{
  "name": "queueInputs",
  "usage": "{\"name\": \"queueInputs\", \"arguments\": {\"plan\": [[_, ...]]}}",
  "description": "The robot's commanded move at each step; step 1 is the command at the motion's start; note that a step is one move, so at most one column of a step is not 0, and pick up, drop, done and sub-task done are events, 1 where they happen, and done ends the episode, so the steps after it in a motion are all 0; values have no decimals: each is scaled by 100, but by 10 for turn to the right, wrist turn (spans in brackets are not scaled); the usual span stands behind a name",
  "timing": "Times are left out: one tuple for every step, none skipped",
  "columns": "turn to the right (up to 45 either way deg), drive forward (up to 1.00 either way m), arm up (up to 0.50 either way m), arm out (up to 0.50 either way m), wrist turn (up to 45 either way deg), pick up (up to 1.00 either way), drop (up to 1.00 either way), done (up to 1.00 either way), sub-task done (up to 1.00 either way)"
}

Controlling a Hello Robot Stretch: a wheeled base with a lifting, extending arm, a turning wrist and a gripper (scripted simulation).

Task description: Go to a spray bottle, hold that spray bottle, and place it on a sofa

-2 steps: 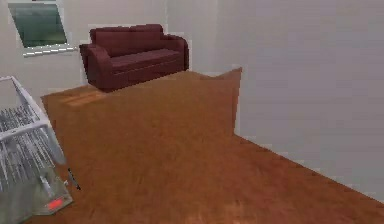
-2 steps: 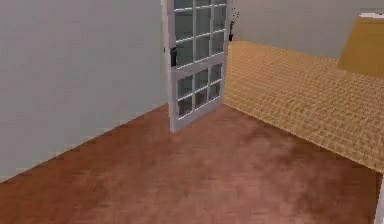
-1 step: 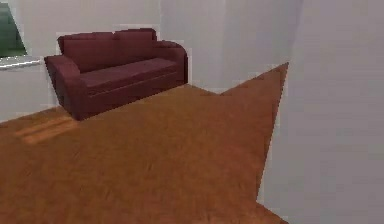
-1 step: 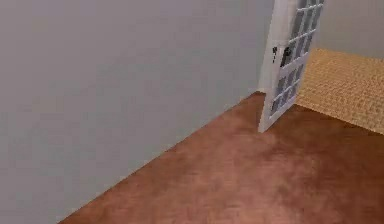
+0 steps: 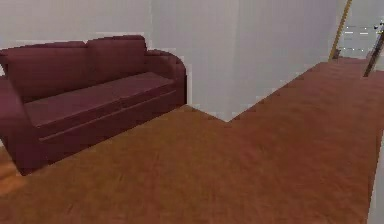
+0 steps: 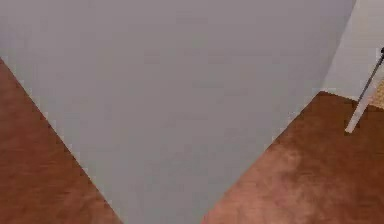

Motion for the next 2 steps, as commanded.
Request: {"name": "queueInputs", "arguments": {"plan": [[0,40,0,0,0,0,0,0,0],[390,0,0,0,0,0,0,0,0]]}}
